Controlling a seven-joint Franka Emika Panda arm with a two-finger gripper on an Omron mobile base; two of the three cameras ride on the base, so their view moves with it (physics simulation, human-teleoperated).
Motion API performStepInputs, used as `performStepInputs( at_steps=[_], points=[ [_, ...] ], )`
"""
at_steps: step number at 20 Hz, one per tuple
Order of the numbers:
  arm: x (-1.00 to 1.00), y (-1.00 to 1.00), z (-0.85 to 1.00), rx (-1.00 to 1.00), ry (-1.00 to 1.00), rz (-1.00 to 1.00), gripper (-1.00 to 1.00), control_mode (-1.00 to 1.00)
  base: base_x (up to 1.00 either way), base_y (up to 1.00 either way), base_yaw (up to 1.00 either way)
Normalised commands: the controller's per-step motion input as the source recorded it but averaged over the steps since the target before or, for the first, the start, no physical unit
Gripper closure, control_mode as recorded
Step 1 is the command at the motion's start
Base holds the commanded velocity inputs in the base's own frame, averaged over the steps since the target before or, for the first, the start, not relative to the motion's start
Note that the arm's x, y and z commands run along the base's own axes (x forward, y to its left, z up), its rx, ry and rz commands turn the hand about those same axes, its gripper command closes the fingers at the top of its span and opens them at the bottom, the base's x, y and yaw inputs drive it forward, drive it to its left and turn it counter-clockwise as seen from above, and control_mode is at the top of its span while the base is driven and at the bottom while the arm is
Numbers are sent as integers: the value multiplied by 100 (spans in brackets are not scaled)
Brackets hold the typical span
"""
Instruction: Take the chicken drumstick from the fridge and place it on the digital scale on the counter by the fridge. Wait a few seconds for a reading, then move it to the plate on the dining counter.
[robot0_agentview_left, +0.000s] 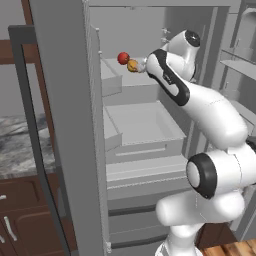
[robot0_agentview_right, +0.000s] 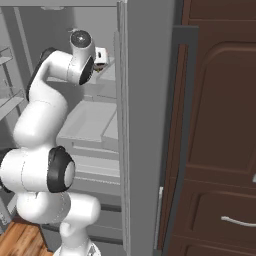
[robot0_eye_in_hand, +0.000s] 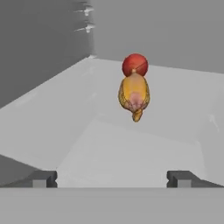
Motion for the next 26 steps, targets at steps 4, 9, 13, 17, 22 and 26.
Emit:
performStepInputs(
  at_steps=[4,9,13,17,22,26],
  points=[
    [75,16,0,0,8,0,-100,-100,0,0,0],
    [70,16,-6,0,9,0,-100,-100,0,0,0],
    [72,19,-8,0,7,0,-100,-100,0,0,0],
    [60,12,-20,-1,4,0,-100,-100,0,0,0],
    [43,1,-24,-6,0,0,-100,-100,0,0,0],
    [34,0,-27,-12,0,0,-100,-100,0,0,0]
  ],
)
